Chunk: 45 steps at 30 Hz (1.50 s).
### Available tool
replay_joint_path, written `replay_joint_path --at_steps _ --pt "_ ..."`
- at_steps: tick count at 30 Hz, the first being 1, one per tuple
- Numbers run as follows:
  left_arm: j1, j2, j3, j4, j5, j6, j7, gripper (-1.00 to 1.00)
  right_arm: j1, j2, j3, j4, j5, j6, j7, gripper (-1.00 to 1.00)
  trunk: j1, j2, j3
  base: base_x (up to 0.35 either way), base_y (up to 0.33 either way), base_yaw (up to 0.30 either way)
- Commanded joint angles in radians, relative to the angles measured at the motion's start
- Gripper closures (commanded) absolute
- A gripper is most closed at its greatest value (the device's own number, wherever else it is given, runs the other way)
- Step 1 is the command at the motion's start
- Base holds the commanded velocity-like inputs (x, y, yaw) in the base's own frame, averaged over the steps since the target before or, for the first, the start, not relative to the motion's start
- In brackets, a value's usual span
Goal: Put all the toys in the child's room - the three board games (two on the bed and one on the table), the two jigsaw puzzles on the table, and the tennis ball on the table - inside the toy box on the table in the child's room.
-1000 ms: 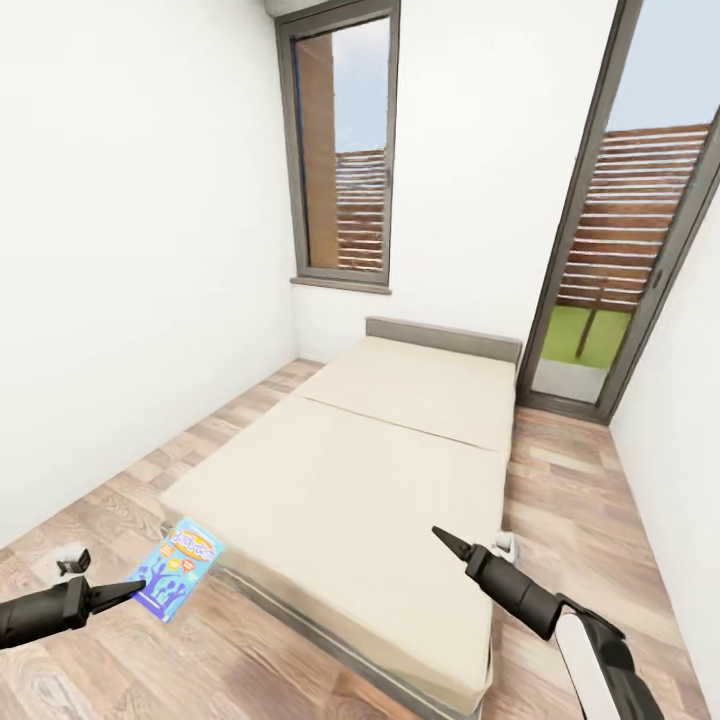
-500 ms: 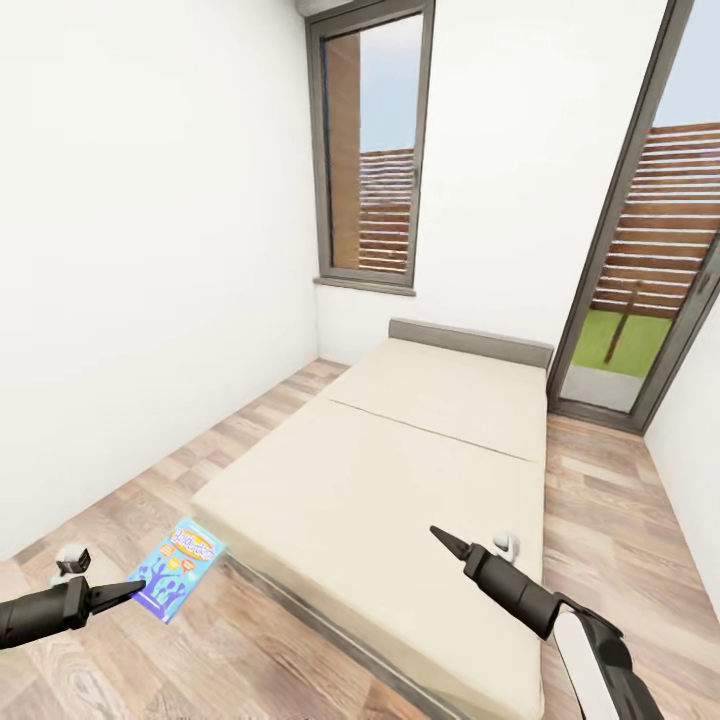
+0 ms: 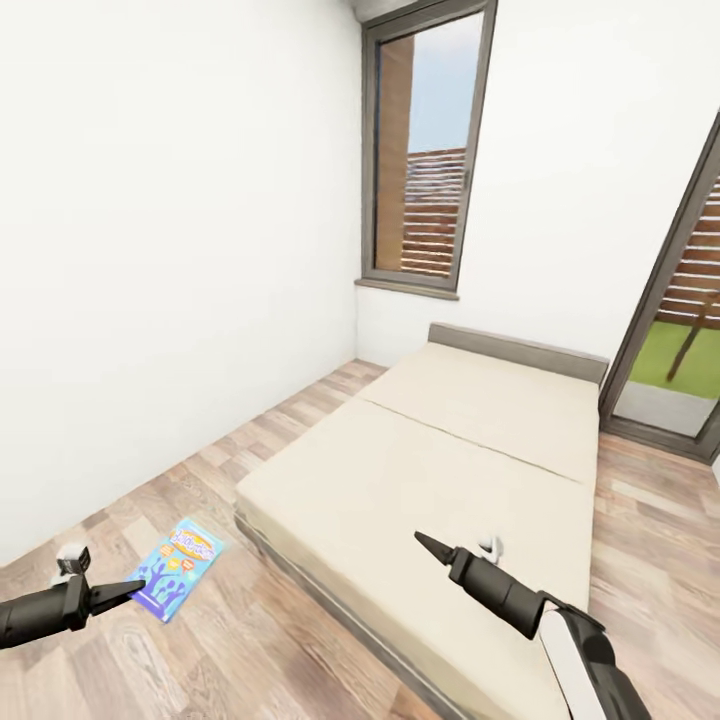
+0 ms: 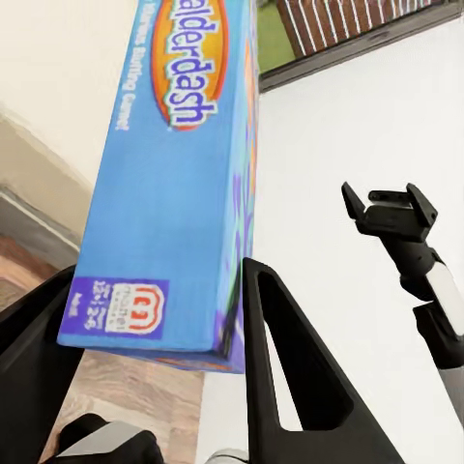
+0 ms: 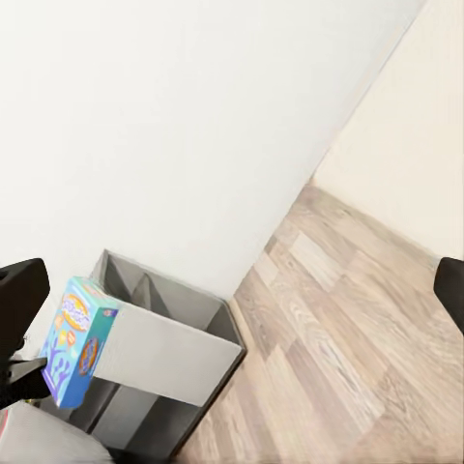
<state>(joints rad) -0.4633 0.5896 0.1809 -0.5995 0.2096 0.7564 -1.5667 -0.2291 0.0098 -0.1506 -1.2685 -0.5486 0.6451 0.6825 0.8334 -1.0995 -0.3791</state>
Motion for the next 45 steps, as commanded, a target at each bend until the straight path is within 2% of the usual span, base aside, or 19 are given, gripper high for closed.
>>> replay_joint_path --at_steps 1,9,42,45 --pt "-0.001 0.000 0.000 0.000 0.000 0.010 -0.004 1.00 -0.001 0.001 0.000 0.000 -0.003 0.007 -0.007 -1.00 -0.004 0.006 0.002 0.000 0.000 0.287" --pt "-0.001 0.001 0.000 0.001 0.000 0.011 -0.004 1.00 0.000 0.001 0.003 0.000 -0.005 0.007 -0.049 -1.00 -0.035 0.062 0.027 0.000 0.000 0.287" --pt "-0.001 -0.002 -0.001 0.000 -0.001 0.012 -0.004 1.00 -0.001 0.002 0.003 0.006 -0.007 0.008 -0.052 -1.00 -0.161 0.293 0.123 0.000 0.000 0.287" --pt "-0.001 -0.003 -0.003 0.000 -0.001 0.011 -0.004 1.00 -0.001 0.002 0.014 0.009 -0.007 0.008 -0.052 -1.00 -0.173 0.314 0.132 0.000 0.000 0.287"
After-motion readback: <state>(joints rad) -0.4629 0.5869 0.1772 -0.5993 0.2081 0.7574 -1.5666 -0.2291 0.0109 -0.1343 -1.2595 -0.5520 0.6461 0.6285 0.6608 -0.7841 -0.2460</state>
